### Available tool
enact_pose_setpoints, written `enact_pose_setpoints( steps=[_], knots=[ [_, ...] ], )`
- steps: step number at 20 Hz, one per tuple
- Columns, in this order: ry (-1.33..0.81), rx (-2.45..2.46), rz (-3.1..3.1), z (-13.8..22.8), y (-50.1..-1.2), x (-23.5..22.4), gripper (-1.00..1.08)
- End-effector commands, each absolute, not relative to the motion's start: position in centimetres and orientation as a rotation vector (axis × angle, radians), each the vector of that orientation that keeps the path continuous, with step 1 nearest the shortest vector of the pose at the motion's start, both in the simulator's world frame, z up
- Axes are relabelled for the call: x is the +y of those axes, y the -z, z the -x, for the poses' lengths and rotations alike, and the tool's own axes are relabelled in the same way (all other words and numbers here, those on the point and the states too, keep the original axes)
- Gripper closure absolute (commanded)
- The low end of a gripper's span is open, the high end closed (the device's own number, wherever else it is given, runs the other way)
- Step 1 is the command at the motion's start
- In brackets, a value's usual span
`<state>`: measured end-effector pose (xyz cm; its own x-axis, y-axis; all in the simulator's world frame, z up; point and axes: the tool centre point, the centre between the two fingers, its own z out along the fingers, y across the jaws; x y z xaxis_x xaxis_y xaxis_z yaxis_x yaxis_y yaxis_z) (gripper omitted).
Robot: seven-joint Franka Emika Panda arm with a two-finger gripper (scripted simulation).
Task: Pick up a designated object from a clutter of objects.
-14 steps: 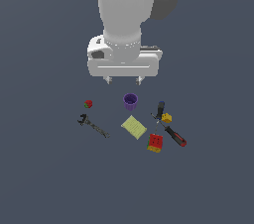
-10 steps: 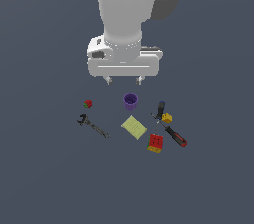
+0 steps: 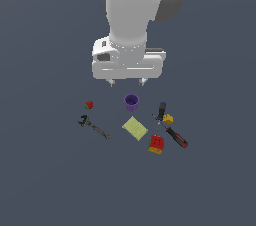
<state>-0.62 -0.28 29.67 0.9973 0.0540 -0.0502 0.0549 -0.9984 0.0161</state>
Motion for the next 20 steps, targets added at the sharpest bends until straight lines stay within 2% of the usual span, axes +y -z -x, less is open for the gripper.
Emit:
enact_pose_setpoints(
  steps=[1,11,20],
  knots=[
    [0.077,0.083,-3.122,0.6,-29.7,-0.3,-0.92],
    [0.071,0.204,-3.113,-0.2,-27.4,0.0,-0.92],
    [0.056,0.499,-3.077,-1.7,-21.5,0.8,-0.92]
  ],
)
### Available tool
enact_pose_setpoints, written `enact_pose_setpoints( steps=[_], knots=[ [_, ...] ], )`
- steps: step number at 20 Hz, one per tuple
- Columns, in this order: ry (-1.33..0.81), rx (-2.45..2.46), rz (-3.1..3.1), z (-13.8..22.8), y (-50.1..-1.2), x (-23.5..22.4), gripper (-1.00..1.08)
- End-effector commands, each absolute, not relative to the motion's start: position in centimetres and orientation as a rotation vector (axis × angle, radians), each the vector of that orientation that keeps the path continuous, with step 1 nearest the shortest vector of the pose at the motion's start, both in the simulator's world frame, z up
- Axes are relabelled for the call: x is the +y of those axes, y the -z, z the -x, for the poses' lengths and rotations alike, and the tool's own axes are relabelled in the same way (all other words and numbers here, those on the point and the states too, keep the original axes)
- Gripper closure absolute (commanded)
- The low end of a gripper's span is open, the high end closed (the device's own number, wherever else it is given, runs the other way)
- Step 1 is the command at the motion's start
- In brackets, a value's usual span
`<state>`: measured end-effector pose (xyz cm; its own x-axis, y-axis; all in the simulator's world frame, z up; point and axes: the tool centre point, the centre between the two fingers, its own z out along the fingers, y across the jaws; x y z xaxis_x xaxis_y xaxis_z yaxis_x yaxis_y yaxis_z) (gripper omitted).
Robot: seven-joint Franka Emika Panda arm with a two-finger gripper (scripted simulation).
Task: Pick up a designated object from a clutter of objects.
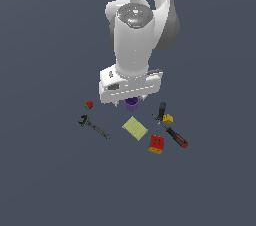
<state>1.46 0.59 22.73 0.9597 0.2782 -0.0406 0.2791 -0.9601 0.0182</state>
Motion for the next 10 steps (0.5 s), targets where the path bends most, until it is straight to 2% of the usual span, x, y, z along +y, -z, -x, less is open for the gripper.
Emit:
enact_pose_setpoints(
  steps=[1,10],
  knots=[
    [0.054,0.543,-3.07,-1.8,-20.6,0.9,-0.92],
    [0.03,0.94,-2.981,-2.5,-12.6,2.3,-0.92]
  ],
)
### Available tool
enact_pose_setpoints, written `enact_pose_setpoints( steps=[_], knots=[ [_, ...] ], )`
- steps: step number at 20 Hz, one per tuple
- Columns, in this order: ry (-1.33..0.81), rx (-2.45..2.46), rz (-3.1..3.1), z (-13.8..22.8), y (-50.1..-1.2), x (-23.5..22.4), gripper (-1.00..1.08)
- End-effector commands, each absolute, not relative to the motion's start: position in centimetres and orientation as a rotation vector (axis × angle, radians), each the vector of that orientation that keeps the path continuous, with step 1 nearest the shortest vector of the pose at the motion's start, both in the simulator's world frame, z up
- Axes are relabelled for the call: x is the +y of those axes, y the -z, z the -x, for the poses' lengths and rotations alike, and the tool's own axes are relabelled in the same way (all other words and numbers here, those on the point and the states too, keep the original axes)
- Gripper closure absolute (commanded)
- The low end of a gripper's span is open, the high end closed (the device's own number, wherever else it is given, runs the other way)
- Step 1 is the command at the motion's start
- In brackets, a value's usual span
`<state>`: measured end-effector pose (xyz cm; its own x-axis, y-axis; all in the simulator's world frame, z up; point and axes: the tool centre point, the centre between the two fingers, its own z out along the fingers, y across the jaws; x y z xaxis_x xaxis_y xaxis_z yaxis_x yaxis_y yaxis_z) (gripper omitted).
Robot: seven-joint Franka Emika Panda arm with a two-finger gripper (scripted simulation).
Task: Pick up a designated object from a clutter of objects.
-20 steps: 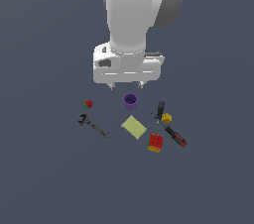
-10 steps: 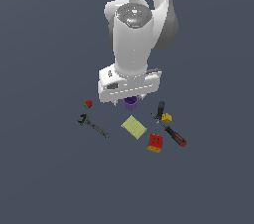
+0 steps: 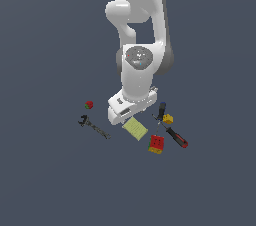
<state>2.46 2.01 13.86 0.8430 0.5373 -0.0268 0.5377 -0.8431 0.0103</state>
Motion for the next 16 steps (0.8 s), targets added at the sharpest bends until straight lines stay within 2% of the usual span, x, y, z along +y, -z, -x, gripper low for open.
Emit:
enact_pose_setpoints(
  steps=[1,8,16],
  knots=[
    [0.027,0.977,-2.971,-2.5,-11.8,2.4,-0.92],
    [0.009,1.172,-2.909,-2.2,-7.8,3.2,-0.92],
    [0.0,1.26,-2.878,-2.0,-6.0,3.6,-0.92]
  ],
)
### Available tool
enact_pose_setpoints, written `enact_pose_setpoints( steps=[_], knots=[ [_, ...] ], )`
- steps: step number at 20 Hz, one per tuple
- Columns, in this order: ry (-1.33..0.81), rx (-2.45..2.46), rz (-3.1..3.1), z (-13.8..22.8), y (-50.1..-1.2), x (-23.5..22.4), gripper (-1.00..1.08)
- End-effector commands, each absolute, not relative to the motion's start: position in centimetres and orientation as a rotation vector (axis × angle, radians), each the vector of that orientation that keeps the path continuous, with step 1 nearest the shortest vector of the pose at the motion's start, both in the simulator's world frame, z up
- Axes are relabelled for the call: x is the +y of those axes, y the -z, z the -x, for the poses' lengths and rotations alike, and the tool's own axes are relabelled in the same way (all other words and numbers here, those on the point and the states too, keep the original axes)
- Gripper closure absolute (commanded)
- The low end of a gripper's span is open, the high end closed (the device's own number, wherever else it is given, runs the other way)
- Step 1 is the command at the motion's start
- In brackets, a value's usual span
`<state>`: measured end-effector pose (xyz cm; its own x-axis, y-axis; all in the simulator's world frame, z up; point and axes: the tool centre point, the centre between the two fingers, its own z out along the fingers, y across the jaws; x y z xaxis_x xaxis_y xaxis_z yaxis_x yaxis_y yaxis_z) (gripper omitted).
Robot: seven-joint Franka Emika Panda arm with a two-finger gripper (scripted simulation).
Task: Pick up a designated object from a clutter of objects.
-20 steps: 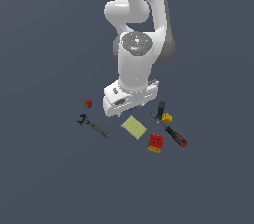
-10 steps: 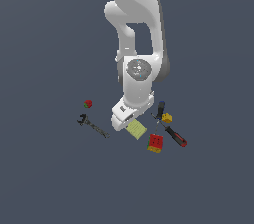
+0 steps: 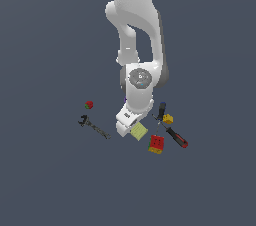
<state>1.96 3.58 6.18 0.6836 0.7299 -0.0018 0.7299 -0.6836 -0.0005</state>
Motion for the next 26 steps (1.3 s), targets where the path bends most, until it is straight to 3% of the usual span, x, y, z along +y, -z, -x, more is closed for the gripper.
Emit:
enact_pose_setpoints(
  steps=[1,21,22,26],
  knots=[
    [0.0,1.261,-2.878,-2.0,-6.0,3.6,-0.92],
    [0.0,1.261,-2.877,-1.9,-1.0,3.6,-0.92],
    [0.0,1.261,-2.877,-1.9,-1.0,3.6,1.08],
    [0.0,1.261,-2.877,-1.9,-1.0,3.6,1.08]
  ],
)
